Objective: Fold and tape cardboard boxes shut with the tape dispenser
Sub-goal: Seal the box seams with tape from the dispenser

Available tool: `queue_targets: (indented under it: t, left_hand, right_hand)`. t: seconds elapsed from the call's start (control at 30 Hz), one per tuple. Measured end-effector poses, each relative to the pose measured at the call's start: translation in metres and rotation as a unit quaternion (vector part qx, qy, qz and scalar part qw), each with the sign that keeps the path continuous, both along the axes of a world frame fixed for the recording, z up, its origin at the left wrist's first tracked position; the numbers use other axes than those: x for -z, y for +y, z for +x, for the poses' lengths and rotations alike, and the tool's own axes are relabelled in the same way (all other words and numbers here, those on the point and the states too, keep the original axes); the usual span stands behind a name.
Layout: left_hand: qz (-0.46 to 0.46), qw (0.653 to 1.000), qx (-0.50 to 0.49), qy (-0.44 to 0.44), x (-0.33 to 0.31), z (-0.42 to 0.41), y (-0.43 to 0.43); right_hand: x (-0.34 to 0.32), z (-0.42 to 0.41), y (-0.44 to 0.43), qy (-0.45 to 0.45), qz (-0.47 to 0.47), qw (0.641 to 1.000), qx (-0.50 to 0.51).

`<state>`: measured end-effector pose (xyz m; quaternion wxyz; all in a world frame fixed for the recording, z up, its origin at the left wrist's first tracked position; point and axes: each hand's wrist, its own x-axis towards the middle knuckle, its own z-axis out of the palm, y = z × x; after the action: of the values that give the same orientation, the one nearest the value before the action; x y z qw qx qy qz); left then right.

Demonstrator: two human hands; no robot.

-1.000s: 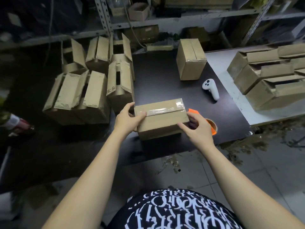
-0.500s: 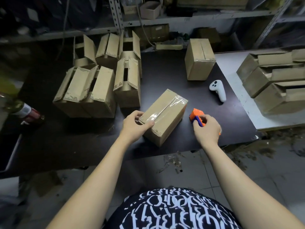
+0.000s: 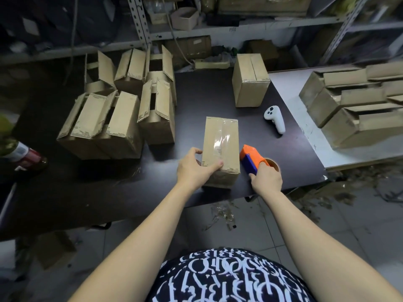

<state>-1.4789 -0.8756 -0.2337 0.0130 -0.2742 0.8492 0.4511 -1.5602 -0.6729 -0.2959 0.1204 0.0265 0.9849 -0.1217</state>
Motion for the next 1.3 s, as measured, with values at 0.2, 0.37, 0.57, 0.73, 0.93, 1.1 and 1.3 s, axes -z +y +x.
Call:
queue_targets:
  t: [0.2,0.37,0.57,0.73,0.93,1.1,1.3]
  left_hand:
    - [-0.042,0.999,0.017,-0.009,-0.004,-0.002,0.001]
    - [-0.097,0.994,0.016,0.052,-0.017,-0.011,-0.004]
    - [0.037,0.976,0.091,0.197,-0.078,-0.032,-0.002]
    - [0.173,0.953,0.225,0.103,-0.117,-0.041,-0.008]
    - [0.154,0.942,0.280,0.105,-0.124,-0.039,-0.009]
    - [0.154,0.949,0.254,0.110,-0.117,-0.037,-0.008]
    - [0.156,0.959,0.212,0.109,-0.114,-0.035,-0.006]
  right_hand:
    - [-0.001,0.010,0.013,0.021,-0.094,0.995,-0.012]
    - [-0.028,0.016,0.015,0.080,-0.262,0.961,0.036]
    - [-0.076,0.036,0.016,0.127,-0.456,0.881,0.003]
    - [-0.096,0.051,0.009,0.174,-0.488,0.851,-0.086]
    - [-0.094,0.052,0.006,0.226,-0.461,0.846,-0.144]
    - [-0.092,0.052,0.004,0.239,-0.457,0.841,-0.163]
    - [-0.085,0.049,0.000,0.265,-0.411,0.853,-0.180]
